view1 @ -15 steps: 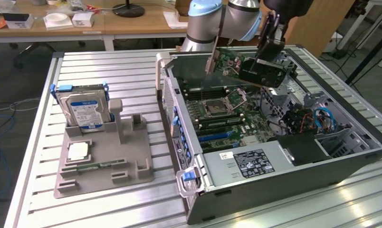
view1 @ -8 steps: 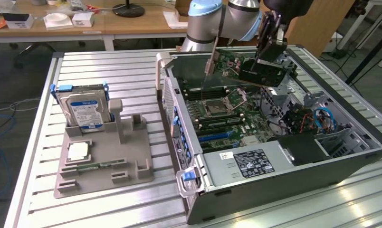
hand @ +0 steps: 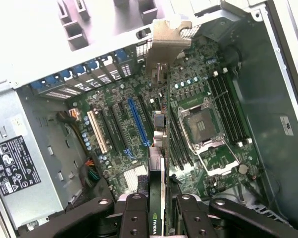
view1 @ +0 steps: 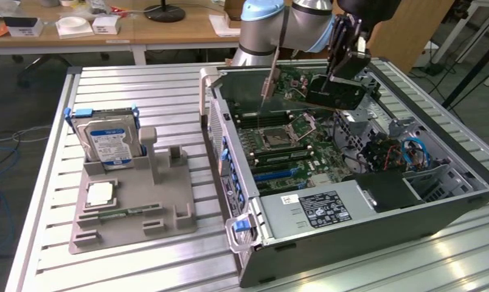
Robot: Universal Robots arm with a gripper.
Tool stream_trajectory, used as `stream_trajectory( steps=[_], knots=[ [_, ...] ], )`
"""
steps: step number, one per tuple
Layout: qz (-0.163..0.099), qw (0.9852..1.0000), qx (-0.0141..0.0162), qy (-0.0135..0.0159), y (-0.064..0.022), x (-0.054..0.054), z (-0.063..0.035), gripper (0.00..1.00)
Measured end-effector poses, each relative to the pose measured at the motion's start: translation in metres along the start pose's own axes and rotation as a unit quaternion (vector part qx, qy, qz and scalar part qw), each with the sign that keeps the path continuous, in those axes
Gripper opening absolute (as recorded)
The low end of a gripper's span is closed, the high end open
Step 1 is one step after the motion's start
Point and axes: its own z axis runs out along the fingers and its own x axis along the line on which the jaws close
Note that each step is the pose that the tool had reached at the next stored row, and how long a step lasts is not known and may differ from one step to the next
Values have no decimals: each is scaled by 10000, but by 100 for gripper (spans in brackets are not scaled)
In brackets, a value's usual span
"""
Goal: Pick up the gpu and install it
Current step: 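Insert the gpu into the slot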
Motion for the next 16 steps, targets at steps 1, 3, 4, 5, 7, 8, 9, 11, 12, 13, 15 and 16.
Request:
stream_trajectory(
  steps=[1,3,4,5,7,8,9,11,12,13,15,16],
  knots=[
    [-44,10000,-1,2,0,0,-1,26],
    [-137,9999,-3,5,0,0,0,26],
    [-182,9998,-4,7,0,0,0,26],
    [-229,9997,-5,9,0,0,0,26],
    [-325,9995,-8,12,0,0,0,26],
    [-373,9993,-9,14,0,0,0,26],
    [-421,9991,-10,15,0,0,0,26],
    [-522,9986,-13,19,0,0,0,26],
    [-570,9984,-14,21,0,0,0,26],
    [-618,9981,-15,23,0,0,0,26],
    [-714,9974,-17,26,0,0,0,26],
    [-762,9971,-18,28,0,0,0,26]
  ],
)
